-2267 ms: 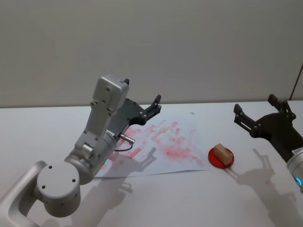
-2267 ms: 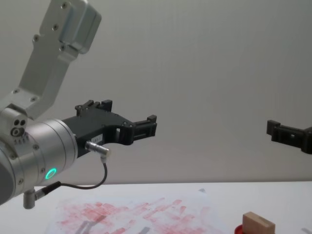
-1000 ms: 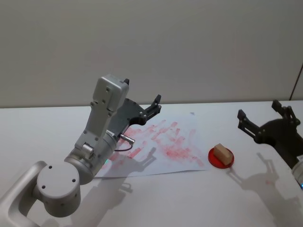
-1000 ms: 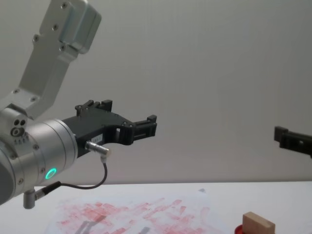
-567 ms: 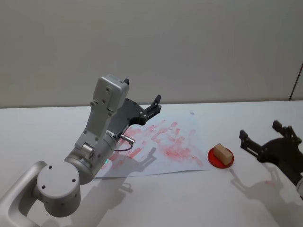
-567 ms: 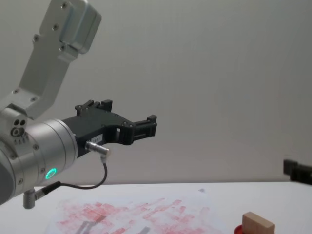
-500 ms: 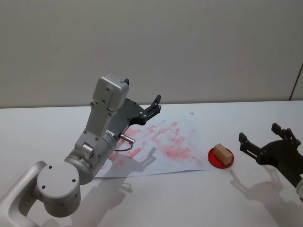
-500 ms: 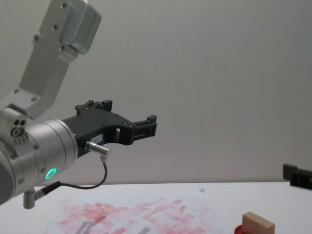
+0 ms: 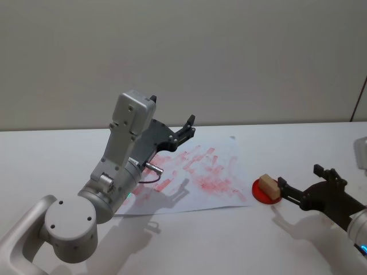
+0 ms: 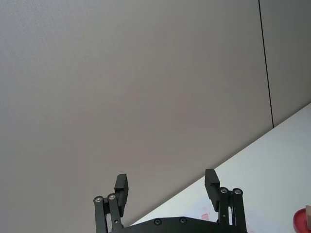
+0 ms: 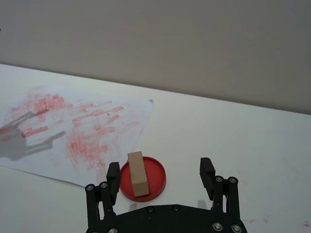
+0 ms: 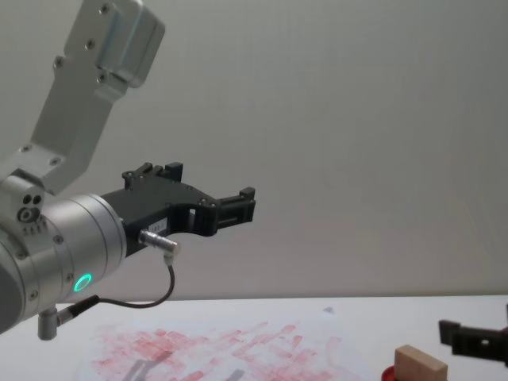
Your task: Use the one hand to pick up the stamp and affix it onto the A4 paper.
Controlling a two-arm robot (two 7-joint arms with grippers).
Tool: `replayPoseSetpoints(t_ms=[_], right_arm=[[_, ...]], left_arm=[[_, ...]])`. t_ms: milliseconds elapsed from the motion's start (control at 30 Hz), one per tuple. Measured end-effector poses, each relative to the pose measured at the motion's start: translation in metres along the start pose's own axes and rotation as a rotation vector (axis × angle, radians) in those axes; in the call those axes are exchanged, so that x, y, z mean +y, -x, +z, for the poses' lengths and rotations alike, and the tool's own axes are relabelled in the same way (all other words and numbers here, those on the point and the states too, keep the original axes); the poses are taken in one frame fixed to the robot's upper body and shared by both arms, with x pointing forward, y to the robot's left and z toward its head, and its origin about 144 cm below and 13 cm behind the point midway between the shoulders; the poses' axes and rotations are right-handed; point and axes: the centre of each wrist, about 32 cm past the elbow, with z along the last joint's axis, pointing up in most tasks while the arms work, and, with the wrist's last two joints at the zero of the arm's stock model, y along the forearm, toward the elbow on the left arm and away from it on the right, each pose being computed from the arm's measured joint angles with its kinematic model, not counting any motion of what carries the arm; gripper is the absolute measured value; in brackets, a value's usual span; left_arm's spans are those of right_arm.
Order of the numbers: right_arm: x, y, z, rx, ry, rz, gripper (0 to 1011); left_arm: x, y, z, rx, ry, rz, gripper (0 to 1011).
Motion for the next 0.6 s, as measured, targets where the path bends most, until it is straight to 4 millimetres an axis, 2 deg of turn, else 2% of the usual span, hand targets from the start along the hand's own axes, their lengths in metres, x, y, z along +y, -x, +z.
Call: replayPoseSetpoints(t_ms=[600], right_arm=[[0.038, -0.001, -0.002, -0.031, 0.1, 0.092, 1001]], left_arm=[[0.0, 0.0, 0.0, 0.0, 0.0, 0.0, 1001]])
